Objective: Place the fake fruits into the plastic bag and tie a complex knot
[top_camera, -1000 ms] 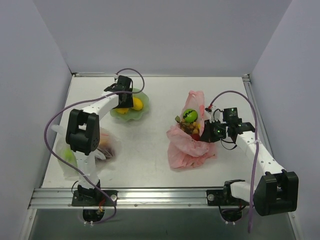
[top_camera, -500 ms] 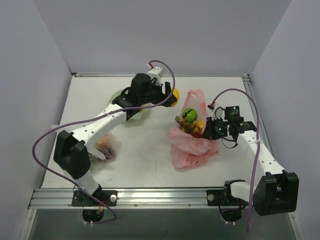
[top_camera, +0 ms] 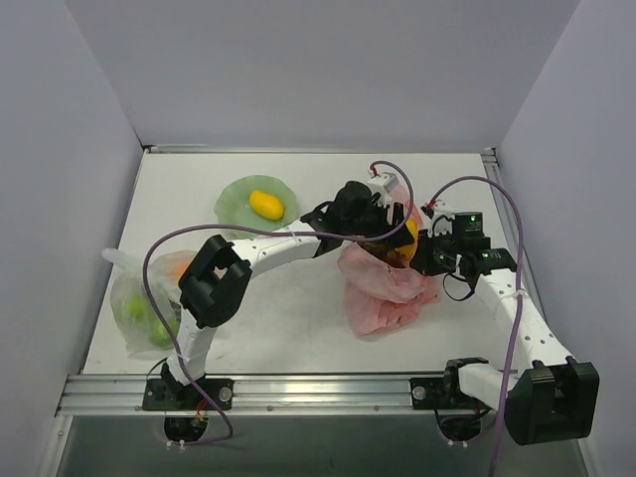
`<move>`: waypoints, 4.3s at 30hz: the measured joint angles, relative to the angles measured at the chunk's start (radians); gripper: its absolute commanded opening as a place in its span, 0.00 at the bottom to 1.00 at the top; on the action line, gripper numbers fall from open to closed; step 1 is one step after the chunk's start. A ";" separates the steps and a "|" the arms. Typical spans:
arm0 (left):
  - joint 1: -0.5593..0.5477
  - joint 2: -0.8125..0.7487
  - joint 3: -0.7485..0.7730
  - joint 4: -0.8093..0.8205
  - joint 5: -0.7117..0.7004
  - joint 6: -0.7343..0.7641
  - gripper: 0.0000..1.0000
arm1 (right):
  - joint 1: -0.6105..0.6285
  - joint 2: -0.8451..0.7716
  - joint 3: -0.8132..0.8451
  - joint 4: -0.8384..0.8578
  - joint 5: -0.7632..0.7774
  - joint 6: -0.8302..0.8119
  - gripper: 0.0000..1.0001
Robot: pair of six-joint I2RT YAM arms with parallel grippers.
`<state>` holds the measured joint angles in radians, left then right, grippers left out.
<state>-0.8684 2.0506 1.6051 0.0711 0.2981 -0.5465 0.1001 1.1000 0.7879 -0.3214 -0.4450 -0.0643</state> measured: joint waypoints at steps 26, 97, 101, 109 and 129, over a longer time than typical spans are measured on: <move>0.399 -0.503 -0.115 -0.266 -0.065 0.334 0.97 | -0.021 -0.031 -0.028 0.003 0.027 -0.019 0.00; 0.384 -0.071 0.418 -0.716 0.450 1.120 0.43 | -0.027 -0.003 -0.027 0.004 0.007 -0.018 0.00; 0.245 -0.123 0.263 -0.399 0.465 0.773 0.43 | -0.027 -0.022 -0.027 0.004 0.007 -0.009 0.00; 0.154 -0.062 0.031 0.017 0.448 0.224 0.43 | -0.029 -0.052 -0.027 0.009 -0.025 0.016 0.00; 0.014 -0.100 -0.310 0.012 0.339 0.057 0.97 | -0.053 -0.128 -0.027 -0.013 -0.099 0.033 0.00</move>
<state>-0.8547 1.9507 1.2949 0.0830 0.6373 -0.4892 0.0475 0.9718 0.7609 -0.3340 -0.5438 -0.0311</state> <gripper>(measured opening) 0.899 0.034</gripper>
